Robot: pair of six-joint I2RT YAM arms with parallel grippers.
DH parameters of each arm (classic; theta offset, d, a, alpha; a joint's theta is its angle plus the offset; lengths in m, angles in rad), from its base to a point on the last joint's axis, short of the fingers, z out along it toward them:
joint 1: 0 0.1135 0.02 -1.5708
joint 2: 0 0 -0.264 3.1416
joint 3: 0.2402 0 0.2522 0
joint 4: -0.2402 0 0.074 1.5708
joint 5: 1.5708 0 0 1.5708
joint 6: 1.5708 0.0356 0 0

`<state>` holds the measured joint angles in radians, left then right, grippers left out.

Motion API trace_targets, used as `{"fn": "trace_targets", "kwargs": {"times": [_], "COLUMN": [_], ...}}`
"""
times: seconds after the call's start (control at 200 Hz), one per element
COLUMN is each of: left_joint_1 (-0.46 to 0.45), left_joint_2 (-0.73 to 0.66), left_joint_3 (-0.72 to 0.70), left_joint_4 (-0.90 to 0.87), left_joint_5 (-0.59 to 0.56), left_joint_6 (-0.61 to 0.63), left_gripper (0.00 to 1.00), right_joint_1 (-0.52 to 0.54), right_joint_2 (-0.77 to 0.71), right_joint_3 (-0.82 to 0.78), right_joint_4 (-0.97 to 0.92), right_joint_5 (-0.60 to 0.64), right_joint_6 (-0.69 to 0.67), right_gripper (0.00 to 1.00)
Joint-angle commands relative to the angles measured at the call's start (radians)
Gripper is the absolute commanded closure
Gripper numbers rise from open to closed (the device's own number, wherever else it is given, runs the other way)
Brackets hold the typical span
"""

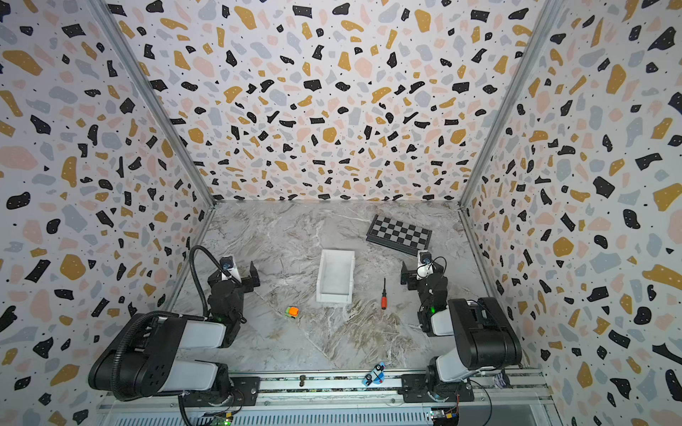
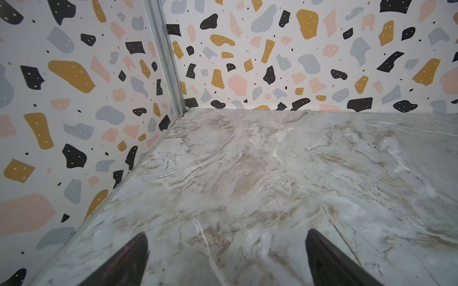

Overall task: Put the screwdriver in the bin
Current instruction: Pick up the screwdriver from the center of the table.

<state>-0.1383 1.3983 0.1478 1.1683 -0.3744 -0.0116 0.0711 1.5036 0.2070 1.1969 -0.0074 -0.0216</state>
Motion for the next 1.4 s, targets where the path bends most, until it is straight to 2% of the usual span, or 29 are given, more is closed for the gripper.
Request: {"fn": "trace_targets", "kwargs": {"times": [0.0,0.125,1.006,1.192,1.287,1.397], "left_joint_1": [0.006,0.008,0.009,0.009,0.009,0.009], "left_joint_2": [-0.005,0.0,-0.005,-0.013,-0.064,-0.215], "left_joint_3": [0.013,0.018,0.015,0.022,0.059,0.182], "left_joint_4": [0.036,0.031,0.032,0.018,-0.074,-0.381], "left_joint_5": [-0.001,-0.028,-0.029,-0.067,-0.11,-0.197], "left_joint_6": [0.002,-0.011,-0.014,-0.028,-0.046,-0.108], "left_gripper": [0.0,0.0,0.0,0.0,0.0,0.0], "right_joint_1": [-0.001,-0.002,-0.006,-0.018,-0.04,-0.07], "right_joint_2": [-0.016,-0.016,-0.016,-0.02,-0.04,-0.15], "right_joint_3": [0.017,0.019,0.017,0.012,0.016,0.109], "right_joint_4": [0.009,0.009,0.009,0.016,0.002,-0.259], "right_joint_5": [0.0,-0.002,-0.008,-0.031,-0.034,-0.024], "right_joint_6": [-0.001,-0.001,0.003,0.009,0.035,0.083], "right_gripper": [0.01,0.01,0.01,0.01,0.01,0.01]}}
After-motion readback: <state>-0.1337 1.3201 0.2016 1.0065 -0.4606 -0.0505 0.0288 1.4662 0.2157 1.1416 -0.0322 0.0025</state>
